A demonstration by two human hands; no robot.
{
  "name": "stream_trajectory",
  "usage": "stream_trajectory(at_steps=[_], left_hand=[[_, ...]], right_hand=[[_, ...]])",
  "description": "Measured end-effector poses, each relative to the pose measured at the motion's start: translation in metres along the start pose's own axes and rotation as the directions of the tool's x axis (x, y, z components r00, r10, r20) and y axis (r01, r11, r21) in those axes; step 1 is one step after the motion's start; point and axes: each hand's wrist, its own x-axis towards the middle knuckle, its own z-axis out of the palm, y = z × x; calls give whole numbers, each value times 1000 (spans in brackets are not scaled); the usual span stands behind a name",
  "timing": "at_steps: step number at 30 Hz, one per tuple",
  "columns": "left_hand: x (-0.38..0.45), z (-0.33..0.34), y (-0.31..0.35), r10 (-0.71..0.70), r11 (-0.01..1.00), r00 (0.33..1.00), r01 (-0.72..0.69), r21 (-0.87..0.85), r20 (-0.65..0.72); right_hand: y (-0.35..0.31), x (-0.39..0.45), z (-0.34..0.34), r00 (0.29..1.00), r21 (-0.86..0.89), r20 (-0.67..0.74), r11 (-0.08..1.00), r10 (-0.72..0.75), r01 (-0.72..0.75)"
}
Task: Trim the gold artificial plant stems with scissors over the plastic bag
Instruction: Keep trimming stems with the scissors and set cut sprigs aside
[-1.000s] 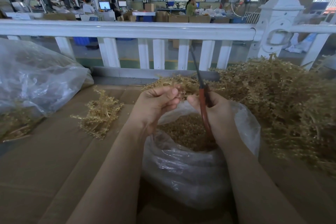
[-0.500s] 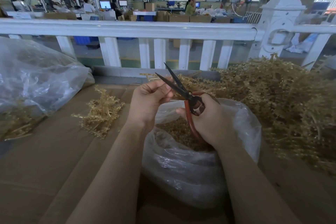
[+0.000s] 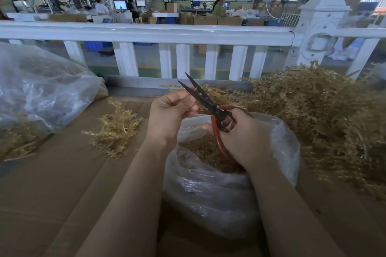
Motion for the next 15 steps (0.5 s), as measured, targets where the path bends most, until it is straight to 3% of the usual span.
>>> stream_trajectory(at_steps=[8,15], left_hand=[[-2,1,3,-11,1000,1000,11,-2,-8],[-3,-1,6,-17,999,999,18,43,-31]], right_hand=[[-2,-2,0,997,-2,-57,998,-56,56],[1,0,1,999,4,-24,999,-42,42]])
